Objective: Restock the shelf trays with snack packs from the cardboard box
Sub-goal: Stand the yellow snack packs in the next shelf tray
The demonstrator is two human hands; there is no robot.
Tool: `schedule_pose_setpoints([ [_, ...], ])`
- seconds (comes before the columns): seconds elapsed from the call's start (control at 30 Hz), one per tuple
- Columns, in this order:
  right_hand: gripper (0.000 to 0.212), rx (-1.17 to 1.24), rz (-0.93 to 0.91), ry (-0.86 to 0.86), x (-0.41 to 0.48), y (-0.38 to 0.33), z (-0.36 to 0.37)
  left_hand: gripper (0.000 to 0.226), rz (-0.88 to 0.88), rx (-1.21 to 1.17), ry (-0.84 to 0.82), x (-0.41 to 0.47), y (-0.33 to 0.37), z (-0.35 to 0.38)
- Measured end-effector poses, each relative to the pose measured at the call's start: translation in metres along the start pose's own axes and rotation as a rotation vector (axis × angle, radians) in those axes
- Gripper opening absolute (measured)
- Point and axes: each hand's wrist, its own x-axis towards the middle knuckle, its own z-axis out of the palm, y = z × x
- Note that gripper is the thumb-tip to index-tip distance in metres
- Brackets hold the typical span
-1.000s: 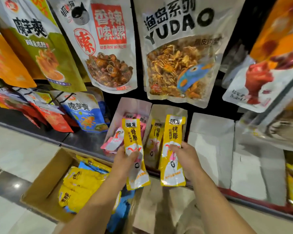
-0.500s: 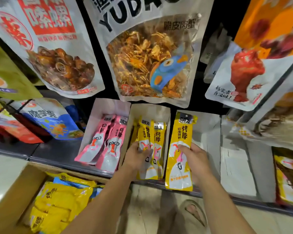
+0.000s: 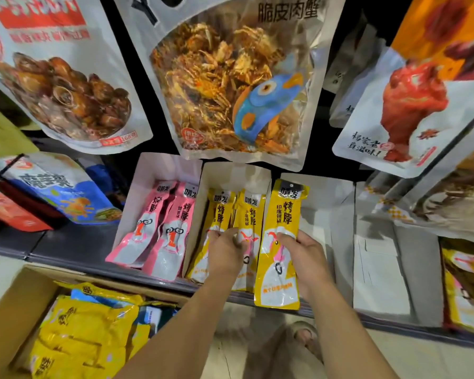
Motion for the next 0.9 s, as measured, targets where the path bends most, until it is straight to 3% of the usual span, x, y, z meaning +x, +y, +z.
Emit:
schedule_pose_setpoints([
  [0.07, 0.011, -0.007, 0.003, -0.004, -0.003, -0.001, 0.003, 0.052, -0.033, -0.003, -0.003, -0.001, 0.000, -0.008],
  [0.13, 0.010, -0.021, 0.000, -0.011, -0.007, -0.004, 0.008, 0.056, -0.033, -0.035, -0.003, -0.003, 0.000, -0.017],
  [0.33, 0.009, -0.039, 0.008, -0.037, -0.012, -0.007, 0.028, 0.024, 0.048, -0.142, 0.255, -0.013, -0.015, -0.051],
  [0.47, 0.011, -0.100, 0.011, -0.071, -0.012, 0.001, 0.052, 0.028, 0.026, -0.036, 0.395, -0.009, -0.034, -0.075],
  [0.67, 0.031, -0.277, 0.006, -0.107, 0.000, 0.020, 0.085, 0.019, 0.025, 0.032, 0.180, 0.000, -0.062, -0.091],
  [0.83, 0.010, -0.375, -0.053, -0.106, 0.019, 0.023, 0.107, 0.017, -0.043, -0.109, 0.040, 0.011, -0.074, -0.100],
  [0.9, 0.027, -0.418, -0.046, -0.070, 0.027, 0.023, 0.119, 0.017, -0.050, -0.196, 0.019, 0.014, -0.080, -0.100],
])
